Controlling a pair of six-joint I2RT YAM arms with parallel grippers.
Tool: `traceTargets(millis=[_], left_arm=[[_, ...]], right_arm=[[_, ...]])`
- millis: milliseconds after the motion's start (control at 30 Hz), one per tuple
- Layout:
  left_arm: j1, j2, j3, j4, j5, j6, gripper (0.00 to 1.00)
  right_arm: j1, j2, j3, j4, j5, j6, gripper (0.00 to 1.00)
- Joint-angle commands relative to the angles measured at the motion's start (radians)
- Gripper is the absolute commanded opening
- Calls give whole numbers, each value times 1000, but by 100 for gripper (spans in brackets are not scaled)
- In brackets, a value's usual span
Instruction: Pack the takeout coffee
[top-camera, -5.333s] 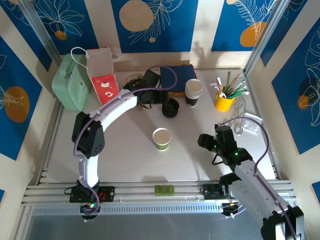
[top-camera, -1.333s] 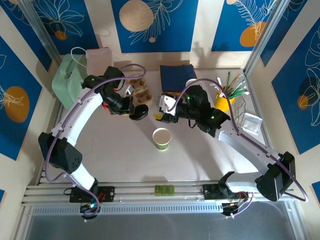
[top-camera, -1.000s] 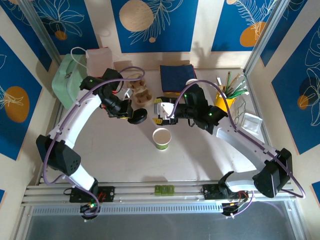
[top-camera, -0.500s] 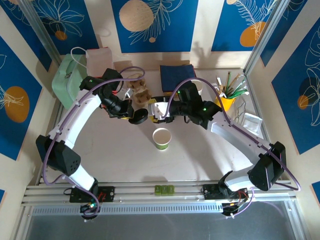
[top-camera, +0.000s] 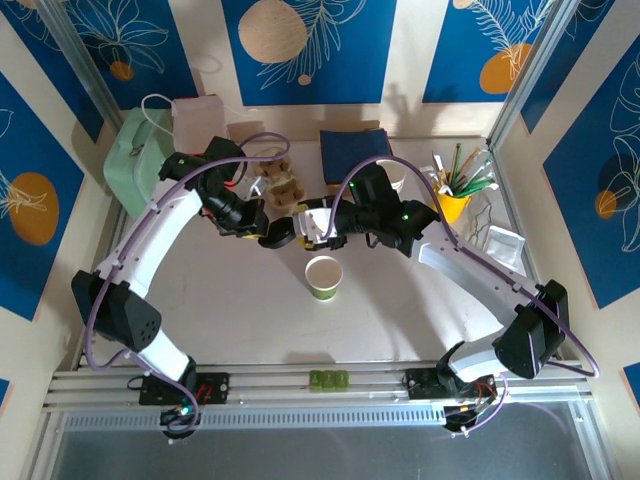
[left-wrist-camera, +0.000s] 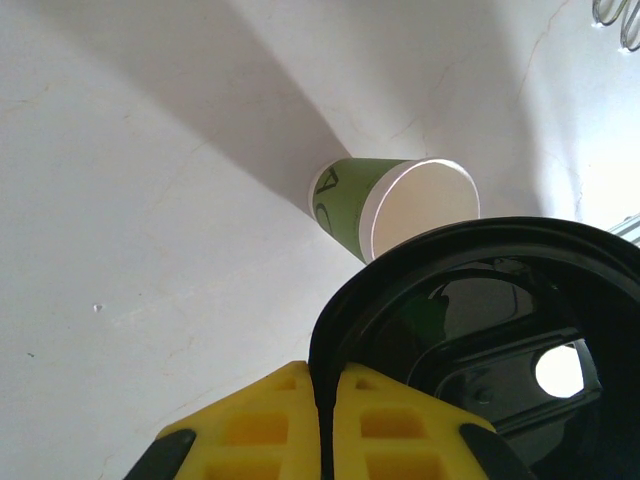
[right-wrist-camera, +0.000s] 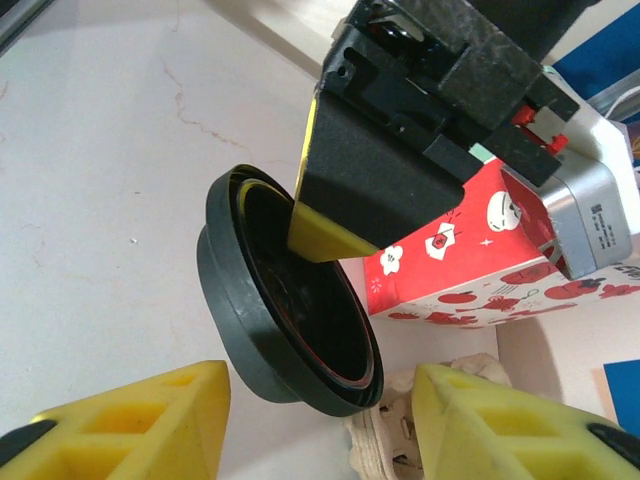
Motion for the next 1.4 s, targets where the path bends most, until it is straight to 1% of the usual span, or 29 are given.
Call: traceTargets(millis=[0,167,433,533,733,833,1000,1133,1233,1300,1367], left_arm=[[5,-30,-9,-15,27,-2,8],[5,-32,-12,-12,38,-4,8],[4,-42,-27,4,63,-8,8],[4,-41,-28,4,65,-7,8],[4,-40,-30,2,57,-5,8],[5,-41,-29,4,56,-4,8],[5,-41,-28,9,63,-7,8],[5,-43,-31,13,70,-10,8],[4,-47,-26,15,65,-10,11],[5,-53,-22,25,50,-14,13],[5,-62,-27,44,41,-25,14]], right_arm=[[10,11,37,-22,-25,-13,48],[14,30,60,-43,-19,-27,42],[23,56,90,-82,-16,-33,38],[27,60,95,-84,-8,-26,39],[27,62,102,-94,-4,-17,44],[27,63,102,-107,-1,-32,44],[27,59,103,-108,-1,-48,37],[30,59,102,-108,5,-55,27],[35,60,101,-117,10,-57,21],[37,59,103,-128,16,-56,14],[39,59,97,-133,26,-57,13]])
